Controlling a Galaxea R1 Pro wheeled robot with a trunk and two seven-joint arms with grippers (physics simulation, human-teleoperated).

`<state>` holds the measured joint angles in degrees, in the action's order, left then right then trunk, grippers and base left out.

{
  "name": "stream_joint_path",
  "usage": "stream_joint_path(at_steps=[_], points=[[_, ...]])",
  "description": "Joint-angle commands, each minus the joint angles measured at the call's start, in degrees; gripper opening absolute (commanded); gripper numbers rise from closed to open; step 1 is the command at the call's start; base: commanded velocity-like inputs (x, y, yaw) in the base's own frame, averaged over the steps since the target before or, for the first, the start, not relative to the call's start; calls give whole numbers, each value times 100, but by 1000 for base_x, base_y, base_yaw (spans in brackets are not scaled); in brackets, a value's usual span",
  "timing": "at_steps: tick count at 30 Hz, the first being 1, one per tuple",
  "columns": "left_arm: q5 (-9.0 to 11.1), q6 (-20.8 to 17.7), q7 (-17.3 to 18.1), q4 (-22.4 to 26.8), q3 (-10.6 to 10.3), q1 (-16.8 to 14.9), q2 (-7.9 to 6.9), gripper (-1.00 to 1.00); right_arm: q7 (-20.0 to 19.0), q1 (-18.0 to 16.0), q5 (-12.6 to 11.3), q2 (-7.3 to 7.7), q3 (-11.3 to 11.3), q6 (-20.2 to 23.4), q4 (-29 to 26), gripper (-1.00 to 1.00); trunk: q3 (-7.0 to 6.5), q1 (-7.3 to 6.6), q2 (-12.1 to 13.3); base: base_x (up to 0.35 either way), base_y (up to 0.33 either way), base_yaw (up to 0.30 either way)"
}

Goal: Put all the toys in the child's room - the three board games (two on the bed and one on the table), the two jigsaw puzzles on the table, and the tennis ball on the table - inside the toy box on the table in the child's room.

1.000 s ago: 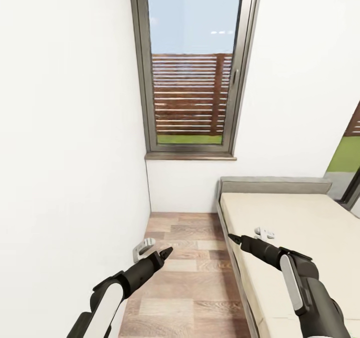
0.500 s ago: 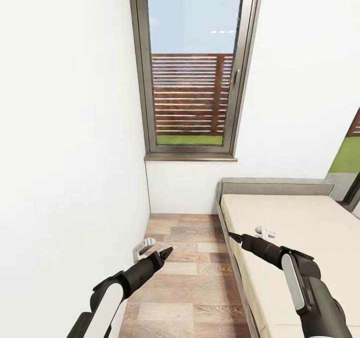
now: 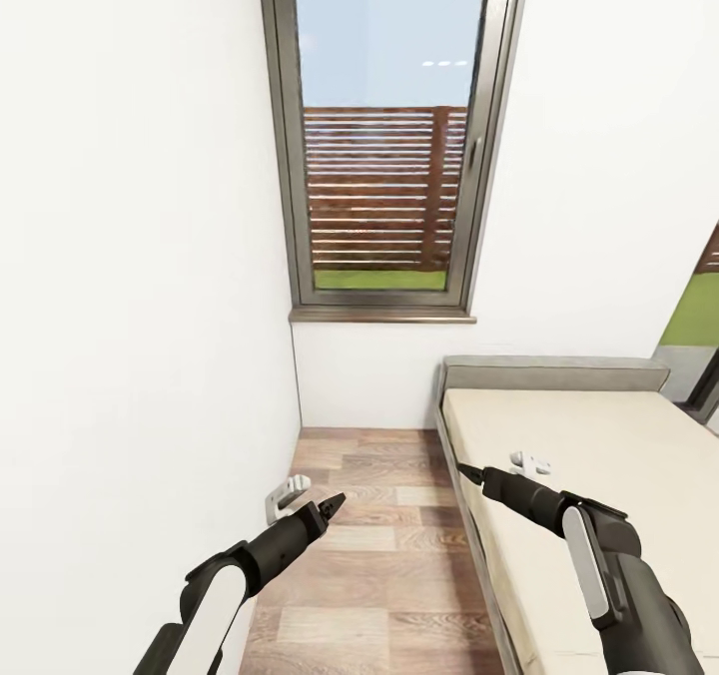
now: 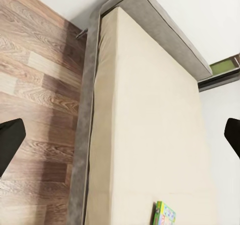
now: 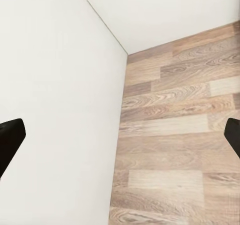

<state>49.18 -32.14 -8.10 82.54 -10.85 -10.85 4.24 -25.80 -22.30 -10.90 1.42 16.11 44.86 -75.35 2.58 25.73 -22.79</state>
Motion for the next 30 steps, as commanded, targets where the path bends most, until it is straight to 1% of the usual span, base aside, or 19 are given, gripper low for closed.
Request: stream_joint_path(at_steps=[1,8,21,28,30], points=[[60,-17,-52,8,-2,-5,2,100,-13,-5,-16,1,10,38,-5,100,14,5,-13,101,96,0],[57,-13,-52,8,-4,-5,5,100,-13,-4,-17,5,14,40,-11,100,14,5,-13,62,59,0],[58,-16,-52,8,-4,-6,5,100,-13,-5,-17,7,15,40,-79,100,14,5,-13,20,6,0],[41,-18,-52,8,-5,-5,1,100,-13,-5,-17,8,15,40,-83,100,14,5,-13,171,1,0],[8,-19,-52,8,-5,-5,1,100,-13,-4,-17,8,15,40,-84,100,14,5,-13,255,0,0]])
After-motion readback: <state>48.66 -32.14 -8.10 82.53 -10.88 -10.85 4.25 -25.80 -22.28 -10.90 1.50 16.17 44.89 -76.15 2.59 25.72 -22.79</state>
